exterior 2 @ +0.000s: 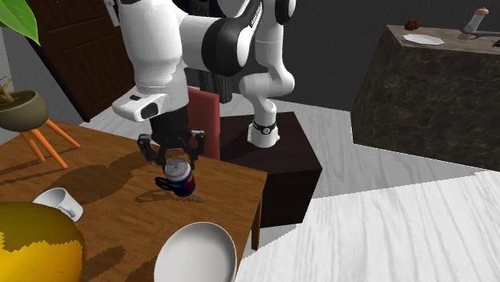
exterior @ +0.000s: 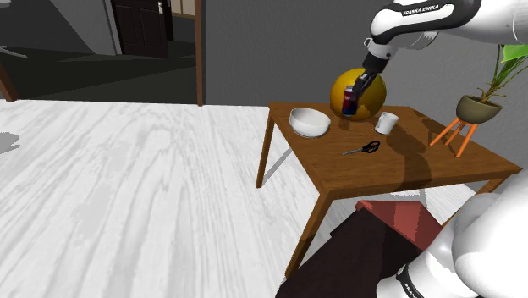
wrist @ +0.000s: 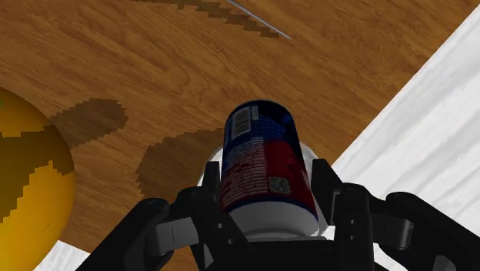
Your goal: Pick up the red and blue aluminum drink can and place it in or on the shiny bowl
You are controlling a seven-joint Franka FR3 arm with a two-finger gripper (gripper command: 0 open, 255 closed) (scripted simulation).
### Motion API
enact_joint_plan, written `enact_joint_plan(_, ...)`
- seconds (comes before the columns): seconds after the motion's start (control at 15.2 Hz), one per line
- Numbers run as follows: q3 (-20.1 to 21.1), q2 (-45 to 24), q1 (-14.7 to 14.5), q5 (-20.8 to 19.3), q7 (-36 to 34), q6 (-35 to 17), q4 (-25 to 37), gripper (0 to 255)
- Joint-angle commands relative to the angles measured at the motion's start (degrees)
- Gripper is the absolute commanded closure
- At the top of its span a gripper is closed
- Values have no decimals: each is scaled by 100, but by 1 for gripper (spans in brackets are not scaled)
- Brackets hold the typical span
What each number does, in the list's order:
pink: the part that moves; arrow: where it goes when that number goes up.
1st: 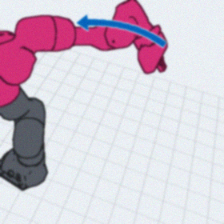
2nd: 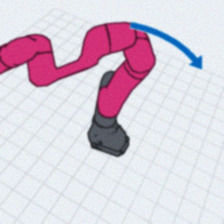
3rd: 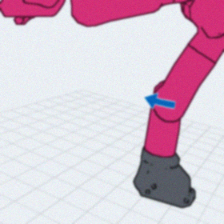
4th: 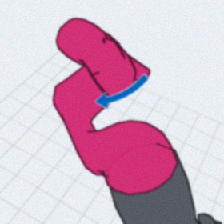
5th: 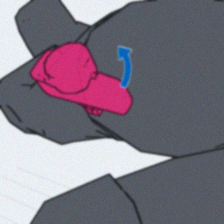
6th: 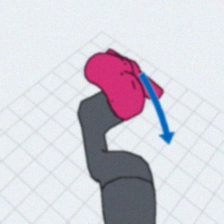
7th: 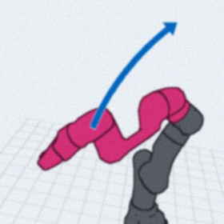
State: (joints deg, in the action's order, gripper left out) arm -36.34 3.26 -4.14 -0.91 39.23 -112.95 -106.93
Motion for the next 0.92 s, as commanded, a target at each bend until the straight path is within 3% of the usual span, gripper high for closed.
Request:
enact_joint_plan(0.0, 9, -458, -51, 286, 16, 129, 502, 255)
enact_joint_plan(0.26, 71, -1401, 16, 845, 60, 444, 1580, 255)
enact_joint_plan(0.59, 255, -2670, 359, 1482, 2, 1066, 3303, 255)
enact_joint_plan(0.86, 269, -2619, 296, 1460, 15, 731, 2920, 255)
